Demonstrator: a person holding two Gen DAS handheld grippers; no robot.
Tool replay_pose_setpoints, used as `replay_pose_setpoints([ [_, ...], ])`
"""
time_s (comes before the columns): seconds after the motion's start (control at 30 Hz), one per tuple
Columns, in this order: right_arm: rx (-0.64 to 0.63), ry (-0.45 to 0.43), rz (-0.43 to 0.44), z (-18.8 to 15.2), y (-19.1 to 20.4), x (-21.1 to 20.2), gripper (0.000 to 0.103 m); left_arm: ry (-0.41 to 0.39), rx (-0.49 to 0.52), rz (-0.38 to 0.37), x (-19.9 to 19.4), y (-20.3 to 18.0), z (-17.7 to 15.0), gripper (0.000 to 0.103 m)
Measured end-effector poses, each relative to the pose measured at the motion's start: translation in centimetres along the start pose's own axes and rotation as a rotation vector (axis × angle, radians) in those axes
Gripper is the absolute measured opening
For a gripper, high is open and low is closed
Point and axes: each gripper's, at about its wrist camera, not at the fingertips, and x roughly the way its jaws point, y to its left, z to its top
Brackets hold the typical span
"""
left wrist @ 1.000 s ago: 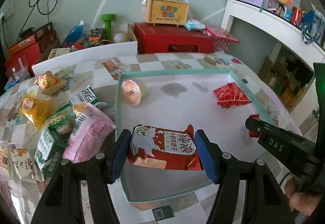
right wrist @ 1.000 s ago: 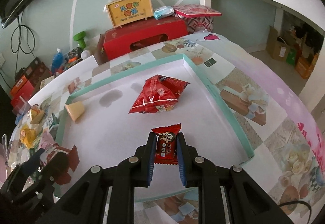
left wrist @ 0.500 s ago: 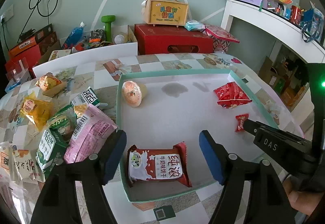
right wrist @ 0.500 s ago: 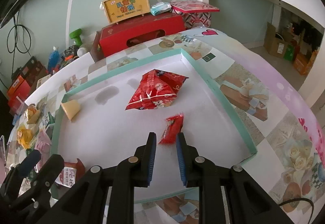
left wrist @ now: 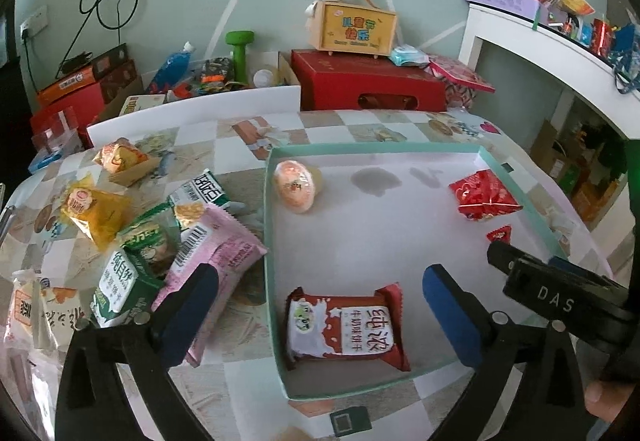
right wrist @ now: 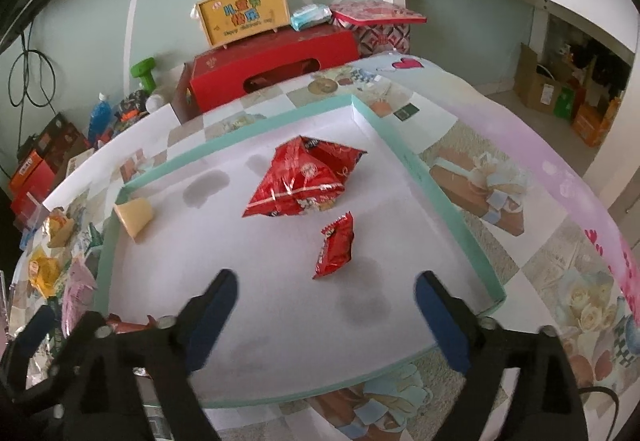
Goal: Organize snacks
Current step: 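Withdraw both open grippers from the tray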
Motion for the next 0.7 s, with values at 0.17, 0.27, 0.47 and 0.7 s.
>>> replay_pose_setpoints([
  [0.17,0.021,0.001,0.006,-0.2,-0.5,0.3,0.103,-0.012,-0.021,0.014,-0.1,0.6,0.0,0.102],
  [0.27,0.038,-0.005,0.003,-0.3,-0.8,0.3,0.103,-0.021,-0.027,0.024,-0.2,0.8,0.0,0.102],
  [0.47,0.035,-0.023,0.003,-0.2,-0.8,0.2,0.103,-0.024,-0.027,0.040,-0.1,1.0,0.0,0.102],
  [0.7,0.036,-0.033,0.005,-0.2,-0.7,0.1,0.103,-0.026,-0.022,0.043,-0.1,1.2,0.0,0.102],
])
